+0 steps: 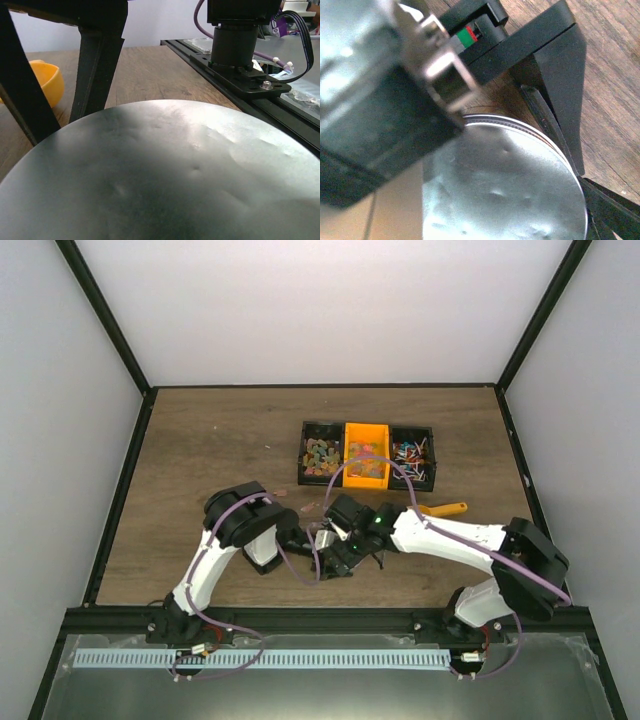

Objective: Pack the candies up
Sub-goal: Screw the bottle lid onto the packing bottle.

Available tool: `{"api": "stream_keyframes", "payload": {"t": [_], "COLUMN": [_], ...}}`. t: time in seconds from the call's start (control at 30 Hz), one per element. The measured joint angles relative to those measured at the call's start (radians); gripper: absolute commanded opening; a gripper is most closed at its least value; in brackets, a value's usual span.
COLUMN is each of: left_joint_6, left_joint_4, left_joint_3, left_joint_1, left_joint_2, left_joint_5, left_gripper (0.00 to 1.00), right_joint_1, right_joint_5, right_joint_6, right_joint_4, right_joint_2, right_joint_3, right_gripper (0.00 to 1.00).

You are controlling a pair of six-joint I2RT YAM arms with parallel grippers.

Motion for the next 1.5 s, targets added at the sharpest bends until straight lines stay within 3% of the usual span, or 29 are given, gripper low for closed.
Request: {"api": "stream_keyframes", "payload": {"t": [0.7, 1.07, 1.27, 1.5], "left_joint_6": [-0.016, -0.034, -0.035, -0.035], "left_joint_4": [0.000, 0.000, 0.000, 0.000], "left_joint_3": [0.022, 0.040, 0.040, 0.040], "left_joint_1": [-0.009, -0.010, -0.010, -0.010], "left_joint_2": [0.010, 0.018, 0.018, 0.018], "left_joint_5": [-0.012, -0.064, -0.071, -0.071], "left_gripper": [0.97, 0.97, 0.97, 0.97], "right_joint_1": [0.000, -0.022, -0.060, -0.073], "right_joint_5": [0.006, -0.096, -0.155, -0.100], "right_joint_6": [0.025, 0.070, 0.085, 0.103], "right_joint_4": [0.055, 0.143, 0.205, 0.175], "right_joint_2": [-0.098, -0.301, -0.227, -0.198], "right_joint_3": [-0.069, -0.074, -0.112, -0.143], "right_gripper": [1.00, 1.00, 1.00, 1.00]}}
